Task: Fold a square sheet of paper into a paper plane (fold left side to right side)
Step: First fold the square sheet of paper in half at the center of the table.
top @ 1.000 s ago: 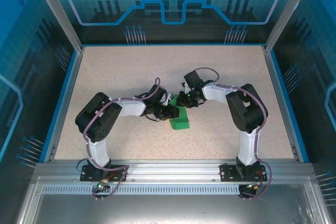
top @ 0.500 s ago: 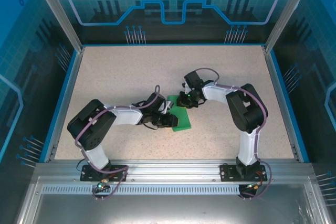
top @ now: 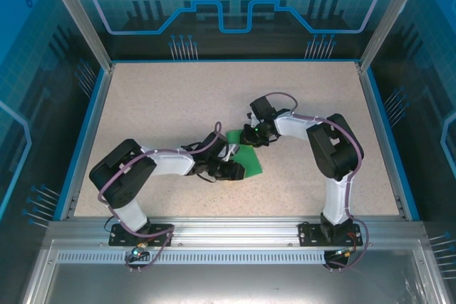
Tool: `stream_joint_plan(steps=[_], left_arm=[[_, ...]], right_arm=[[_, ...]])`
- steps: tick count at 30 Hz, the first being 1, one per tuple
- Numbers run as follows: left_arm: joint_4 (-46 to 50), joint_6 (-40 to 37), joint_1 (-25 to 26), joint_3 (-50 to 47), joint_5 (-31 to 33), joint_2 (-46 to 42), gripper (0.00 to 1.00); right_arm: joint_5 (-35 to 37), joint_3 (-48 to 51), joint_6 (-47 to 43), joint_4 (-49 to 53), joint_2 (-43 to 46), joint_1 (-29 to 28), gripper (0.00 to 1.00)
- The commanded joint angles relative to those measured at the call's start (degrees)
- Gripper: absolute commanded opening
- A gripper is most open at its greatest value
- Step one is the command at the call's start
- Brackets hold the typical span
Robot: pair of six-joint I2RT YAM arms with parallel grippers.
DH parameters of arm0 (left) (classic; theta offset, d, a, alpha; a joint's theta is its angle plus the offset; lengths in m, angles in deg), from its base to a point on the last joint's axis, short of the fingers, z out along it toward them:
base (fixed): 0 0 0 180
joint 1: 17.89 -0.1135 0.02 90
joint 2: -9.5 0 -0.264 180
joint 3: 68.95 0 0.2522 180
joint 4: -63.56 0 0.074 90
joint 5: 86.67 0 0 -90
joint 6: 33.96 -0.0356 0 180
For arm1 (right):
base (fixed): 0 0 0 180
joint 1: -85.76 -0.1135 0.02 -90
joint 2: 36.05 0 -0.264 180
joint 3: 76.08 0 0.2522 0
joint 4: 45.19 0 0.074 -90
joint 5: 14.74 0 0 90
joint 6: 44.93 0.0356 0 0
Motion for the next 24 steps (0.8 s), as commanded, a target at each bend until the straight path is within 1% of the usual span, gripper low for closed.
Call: stream_joint_plan(steps=[1,5,8,11,18,24], left_arm=[[2.79,1.75,0.90,-2.02,-0.38,-3.18,0.40],[3.55,1.62,-0.10,-2.02,0.65,-8.34,0.41],[2.81,1.72,-0.79,-1.88,1.64,-10.08,0.42],[1.02,1.75,-1.31,-0.95,1.54,-8.20,0.42],[-2.45,2.01,-1.24,2.79,-0.71,0.68,0.41],[-2.22,2.08,-0.65,2.51,-1.03,2.22,0.41]], right_arm=[[2.96,1.78,0.53,3.01,-1.49,0.77,0.18],[3.13,1.81,0.44,3.01,-1.39,0.82,0.18],[2.94,1.89,0.44,2.83,-1.42,0.78,0.18],[2.88,1.78,0.44,2.77,-1.43,0.69,0.18],[2.85,1.69,0.54,3.01,-1.30,0.56,0.18],[3.15,1.60,0.35,3.27,-1.04,0.52,0.18]])
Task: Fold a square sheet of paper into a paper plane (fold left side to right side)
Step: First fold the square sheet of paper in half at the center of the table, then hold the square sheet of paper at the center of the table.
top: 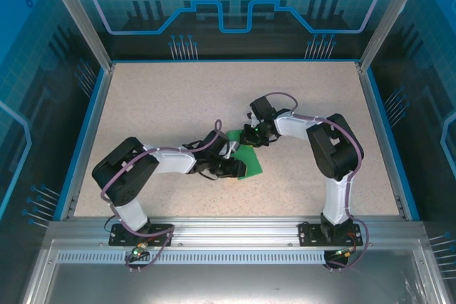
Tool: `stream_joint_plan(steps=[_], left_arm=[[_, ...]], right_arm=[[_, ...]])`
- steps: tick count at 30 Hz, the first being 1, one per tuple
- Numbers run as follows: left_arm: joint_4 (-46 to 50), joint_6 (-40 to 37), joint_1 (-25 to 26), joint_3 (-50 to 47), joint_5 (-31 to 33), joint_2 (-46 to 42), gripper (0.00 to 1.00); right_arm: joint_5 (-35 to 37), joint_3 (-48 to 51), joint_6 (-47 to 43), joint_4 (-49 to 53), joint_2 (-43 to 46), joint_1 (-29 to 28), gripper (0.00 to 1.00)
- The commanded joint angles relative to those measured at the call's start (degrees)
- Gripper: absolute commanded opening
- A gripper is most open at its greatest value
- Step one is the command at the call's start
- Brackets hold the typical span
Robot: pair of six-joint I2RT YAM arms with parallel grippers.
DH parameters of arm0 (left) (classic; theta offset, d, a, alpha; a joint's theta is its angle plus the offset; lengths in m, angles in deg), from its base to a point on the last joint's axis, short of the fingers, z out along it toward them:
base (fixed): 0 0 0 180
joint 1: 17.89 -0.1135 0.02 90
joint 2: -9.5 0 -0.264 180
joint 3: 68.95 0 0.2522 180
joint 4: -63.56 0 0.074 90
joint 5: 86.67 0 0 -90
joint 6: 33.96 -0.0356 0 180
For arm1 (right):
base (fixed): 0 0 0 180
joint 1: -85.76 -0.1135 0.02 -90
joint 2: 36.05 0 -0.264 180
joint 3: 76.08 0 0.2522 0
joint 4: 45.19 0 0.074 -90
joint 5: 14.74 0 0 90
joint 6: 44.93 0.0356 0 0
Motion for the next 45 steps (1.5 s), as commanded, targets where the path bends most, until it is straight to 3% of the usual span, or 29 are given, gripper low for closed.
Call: stream_joint_plan(steps=[1,18,25,32,45], left_arm=[[0.00,0.48,0.50,0.93,-1.04,0.49,0.41],[3.91,-0.52,3.95,-3.40,-2.54,-4.66,0.41],[2.57,0.95,-3.88,-2.75,-4.44,-11.19,0.43],[2.06,-0.84,-9.18,5.05,-4.80,-2.52,0.42],[-0.96,1.36,-9.62,8.83,-3.67,7.86,0.41]], right_arm=[[3.25,1.55,0.37,3.38,-0.98,0.52,0.18],[3.33,2.08,0.32,3.33,-0.81,0.61,0.18],[2.17,3.13,0.83,1.69,0.16,0.45,0.19],[1.54,4.19,1.07,0.23,1.44,0.19,0.19],[0.12,4.35,0.72,-2.08,3.33,-0.18,0.19]])
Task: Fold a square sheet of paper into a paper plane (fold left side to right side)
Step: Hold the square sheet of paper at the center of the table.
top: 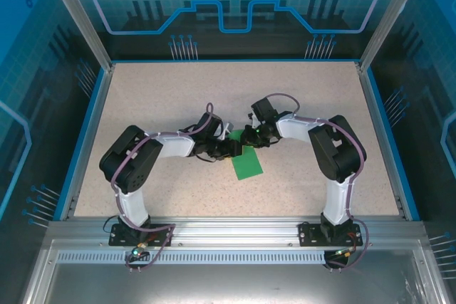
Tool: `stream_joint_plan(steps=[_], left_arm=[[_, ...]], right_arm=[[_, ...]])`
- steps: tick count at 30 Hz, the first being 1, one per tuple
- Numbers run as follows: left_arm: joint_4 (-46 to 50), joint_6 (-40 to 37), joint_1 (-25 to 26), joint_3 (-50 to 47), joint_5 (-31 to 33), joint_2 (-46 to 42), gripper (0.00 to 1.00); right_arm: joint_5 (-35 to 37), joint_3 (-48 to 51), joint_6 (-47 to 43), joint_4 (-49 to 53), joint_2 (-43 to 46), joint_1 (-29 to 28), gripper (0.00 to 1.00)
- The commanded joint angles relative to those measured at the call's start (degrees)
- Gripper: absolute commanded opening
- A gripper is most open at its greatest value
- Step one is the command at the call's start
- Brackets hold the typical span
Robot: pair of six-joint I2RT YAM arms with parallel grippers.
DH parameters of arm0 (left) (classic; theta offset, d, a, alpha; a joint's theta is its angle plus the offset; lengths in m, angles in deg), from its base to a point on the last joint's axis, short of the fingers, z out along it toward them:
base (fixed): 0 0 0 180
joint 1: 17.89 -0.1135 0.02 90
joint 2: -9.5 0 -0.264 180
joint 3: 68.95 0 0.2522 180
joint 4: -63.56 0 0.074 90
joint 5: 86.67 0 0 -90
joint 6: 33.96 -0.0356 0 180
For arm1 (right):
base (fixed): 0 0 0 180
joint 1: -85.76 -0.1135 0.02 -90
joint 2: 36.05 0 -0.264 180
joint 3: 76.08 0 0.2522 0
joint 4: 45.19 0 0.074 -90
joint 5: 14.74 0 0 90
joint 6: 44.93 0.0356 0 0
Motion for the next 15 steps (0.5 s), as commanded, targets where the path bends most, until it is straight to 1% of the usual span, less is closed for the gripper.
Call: stream_joint_plan(steps=[1,7,9,11,15], left_arm=[[-1.12,1.25,-0.26,0.32,-0.58,1.52,0.41],[-0.63,2.30,-0.22,-0.59,0.35,3.44,0.39],[-0.46,2.57,-0.24,-0.90,0.67,3.65,0.38],[-0.22,2.69,-0.23,-1.04,0.99,3.67,0.38],[0.06,2.75,-0.20,-0.93,1.09,3.60,0.38]], right_arm=[[-0.12,1.38,0.22,0.78,1.91,-0.08,0.20],[-0.63,1.24,0.01,-2.50,6.48,-0.03,0.25],[0.02,1.57,-0.79,-2.09,8.92,0.01,0.31],[1.13,2.25,-2.02,-0.31,12.03,0.10,0.36],[2.50,4.19,-4.81,6.73,17.22,0.32,0.36]])
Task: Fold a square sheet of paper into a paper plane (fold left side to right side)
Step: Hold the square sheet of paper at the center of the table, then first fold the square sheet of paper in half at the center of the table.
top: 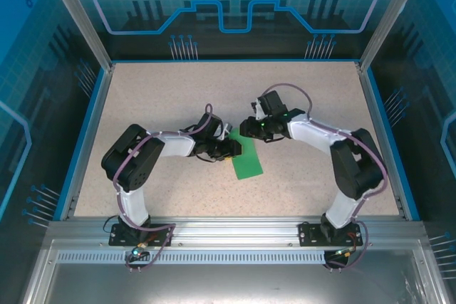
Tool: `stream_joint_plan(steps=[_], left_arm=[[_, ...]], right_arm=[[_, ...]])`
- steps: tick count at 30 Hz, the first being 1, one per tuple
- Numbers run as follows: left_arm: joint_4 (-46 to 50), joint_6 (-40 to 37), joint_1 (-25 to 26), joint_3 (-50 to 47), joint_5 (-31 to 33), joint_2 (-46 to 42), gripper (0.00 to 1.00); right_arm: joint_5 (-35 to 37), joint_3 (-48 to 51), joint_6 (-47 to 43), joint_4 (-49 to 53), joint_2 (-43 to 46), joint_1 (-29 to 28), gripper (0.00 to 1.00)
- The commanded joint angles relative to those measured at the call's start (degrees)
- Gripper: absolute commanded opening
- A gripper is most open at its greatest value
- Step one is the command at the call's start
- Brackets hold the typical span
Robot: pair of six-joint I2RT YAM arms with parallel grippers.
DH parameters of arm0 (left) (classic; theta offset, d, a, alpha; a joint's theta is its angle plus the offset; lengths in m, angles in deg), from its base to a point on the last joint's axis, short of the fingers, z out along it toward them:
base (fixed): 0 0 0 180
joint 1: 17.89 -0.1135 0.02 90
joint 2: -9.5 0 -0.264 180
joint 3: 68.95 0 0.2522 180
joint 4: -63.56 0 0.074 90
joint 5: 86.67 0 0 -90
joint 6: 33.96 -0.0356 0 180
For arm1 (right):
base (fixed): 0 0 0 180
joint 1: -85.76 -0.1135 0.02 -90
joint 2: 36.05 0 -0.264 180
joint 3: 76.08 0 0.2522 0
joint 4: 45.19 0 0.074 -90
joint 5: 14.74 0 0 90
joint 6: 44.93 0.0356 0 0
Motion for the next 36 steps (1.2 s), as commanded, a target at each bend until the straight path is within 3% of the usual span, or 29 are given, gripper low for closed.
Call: stream_joint_plan(steps=[1,8,20,36], left_arm=[[0.84,0.09,-0.08,-0.88,1.13,2.49,0.38],[1.42,0.13,0.04,-0.32,0.97,2.49,0.38],[3.75,-0.13,-0.05,3.30,0.96,2.20,0.40],[6.40,-2.78,-0.07,9.62,1.18,5.60,0.41]], right_arm=[[0.72,3.01,-3.13,7.28,4.74,0.26,0.35],[-7.83,11.61,-1.14,5.77,6.27,-1.45,0.20],[-1.33,12.33,-2.75,9.84,-2.20,-2.67,0.18],[0.29,13.21,-2.36,8.93,-3.65,-2.76,0.16]])
